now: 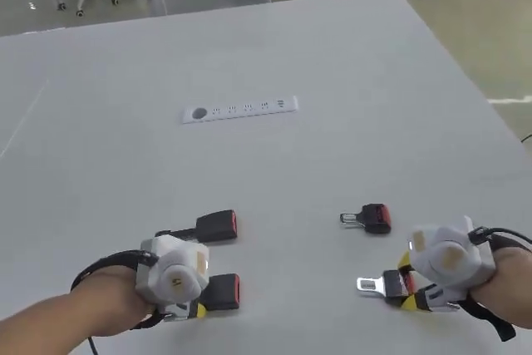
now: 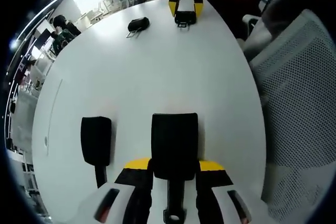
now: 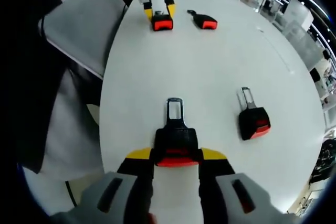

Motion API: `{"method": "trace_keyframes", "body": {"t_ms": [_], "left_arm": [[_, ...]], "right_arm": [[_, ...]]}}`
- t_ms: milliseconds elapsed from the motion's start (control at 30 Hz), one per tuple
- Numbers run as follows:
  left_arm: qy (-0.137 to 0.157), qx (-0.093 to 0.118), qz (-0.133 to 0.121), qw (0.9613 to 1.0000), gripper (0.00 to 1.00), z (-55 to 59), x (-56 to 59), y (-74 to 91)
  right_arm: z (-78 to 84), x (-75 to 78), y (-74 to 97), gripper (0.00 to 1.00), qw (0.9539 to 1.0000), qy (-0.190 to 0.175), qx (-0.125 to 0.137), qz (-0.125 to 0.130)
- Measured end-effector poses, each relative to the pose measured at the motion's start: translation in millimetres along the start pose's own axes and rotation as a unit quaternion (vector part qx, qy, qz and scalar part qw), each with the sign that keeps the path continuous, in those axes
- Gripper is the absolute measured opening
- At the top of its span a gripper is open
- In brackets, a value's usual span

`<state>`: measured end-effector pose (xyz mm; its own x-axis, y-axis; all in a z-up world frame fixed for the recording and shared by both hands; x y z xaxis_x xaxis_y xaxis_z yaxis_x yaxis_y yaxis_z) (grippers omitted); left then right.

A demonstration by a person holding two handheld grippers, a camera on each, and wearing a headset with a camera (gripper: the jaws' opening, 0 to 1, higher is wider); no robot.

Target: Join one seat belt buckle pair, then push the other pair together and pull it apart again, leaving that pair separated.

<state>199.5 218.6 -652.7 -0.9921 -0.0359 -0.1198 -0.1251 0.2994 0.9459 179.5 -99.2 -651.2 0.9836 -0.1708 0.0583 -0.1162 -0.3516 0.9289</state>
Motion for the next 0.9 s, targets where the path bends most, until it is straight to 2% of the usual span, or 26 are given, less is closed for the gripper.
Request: {"method": "trace_keyframes", "body": {"t_ms": [33, 100, 367, 533, 733, 900], "left_arm": [[0.01, 0.002, 0.0, 0.9999, 0.32, 0.8, -0.2, -0.5], [0.005, 0.003, 0.0, 1.0, 0.32, 0.5, 0.4, -0.4], [0.001, -0.008, 0.007, 0.9999, 0.32, -0.3, 0.5, -1.8], [-0.008, -0.02, 0.01, 0.9997, 0.32, -1.2, 0.4, -2.4], [-0.026, -0.029, 0.015, 0.9991, 0.32, -2.7, 0.2, -2.9], [-0.025, -0.029, 0.017, 0.9991, 0.32, -2.2, -0.4, -2.9]], "right_arm": [[-0.6, -0.3, 0.0, 0.32, 1.0, 0.001, -0.003, 0.001], [-2.5, -1.3, -0.1, 0.32, 1.0, 0.004, -0.006, 0.002], [-24.0, -3.4, -8.5, 0.32, 0.9999, 0.002, 0.013, 0.006], [-45.3, -3.9, -16.6, 0.32, 0.9991, -0.013, 0.039, 0.006], [-73.1, -9.6, -28.0, 0.32, 0.9985, 0.001, 0.056, 0.002], [-97.0, -13.6, -37.6, 0.32, 0.9979, 0.02, 0.061, -0.003]]}}
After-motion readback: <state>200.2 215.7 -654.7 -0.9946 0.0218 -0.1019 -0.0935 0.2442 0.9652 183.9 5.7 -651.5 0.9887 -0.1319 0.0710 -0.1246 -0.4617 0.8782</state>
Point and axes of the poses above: the centre of the closed fingertips' face, and the gripper's own axes: y roughly backward along the fingers, x roughly to its right, z roughly out of its underside, the point moved 3 cm from there along y, roughly backward along the fingers, and after that the axes turned 2 degrees about -x, right-handed, at the moved point
